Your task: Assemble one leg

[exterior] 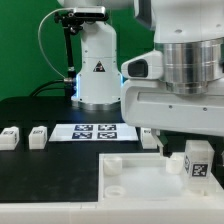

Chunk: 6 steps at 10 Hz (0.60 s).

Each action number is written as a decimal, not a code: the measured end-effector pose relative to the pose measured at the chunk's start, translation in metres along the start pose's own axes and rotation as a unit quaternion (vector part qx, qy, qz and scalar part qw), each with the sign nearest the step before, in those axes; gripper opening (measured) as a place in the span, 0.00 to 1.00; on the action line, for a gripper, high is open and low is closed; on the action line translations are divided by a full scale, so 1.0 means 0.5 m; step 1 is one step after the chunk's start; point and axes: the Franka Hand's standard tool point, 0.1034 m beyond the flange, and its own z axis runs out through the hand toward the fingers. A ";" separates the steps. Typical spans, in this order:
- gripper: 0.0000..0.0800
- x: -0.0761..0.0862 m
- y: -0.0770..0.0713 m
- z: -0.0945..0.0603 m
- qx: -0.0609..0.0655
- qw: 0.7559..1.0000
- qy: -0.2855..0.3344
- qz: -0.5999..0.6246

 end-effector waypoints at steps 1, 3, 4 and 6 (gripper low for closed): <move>0.81 -0.002 -0.011 0.000 -0.002 0.998 0.004 -0.055; 0.77 0.000 -0.011 0.000 0.000 0.999 0.008 -0.039; 0.54 0.000 -0.011 0.000 0.001 0.999 0.008 -0.040; 0.37 0.000 -0.011 0.000 0.005 0.998 0.007 0.069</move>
Offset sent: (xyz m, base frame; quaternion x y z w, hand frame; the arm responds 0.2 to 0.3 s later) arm 0.0000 0.0000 0.0000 0.0000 0.0000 0.0000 1.0000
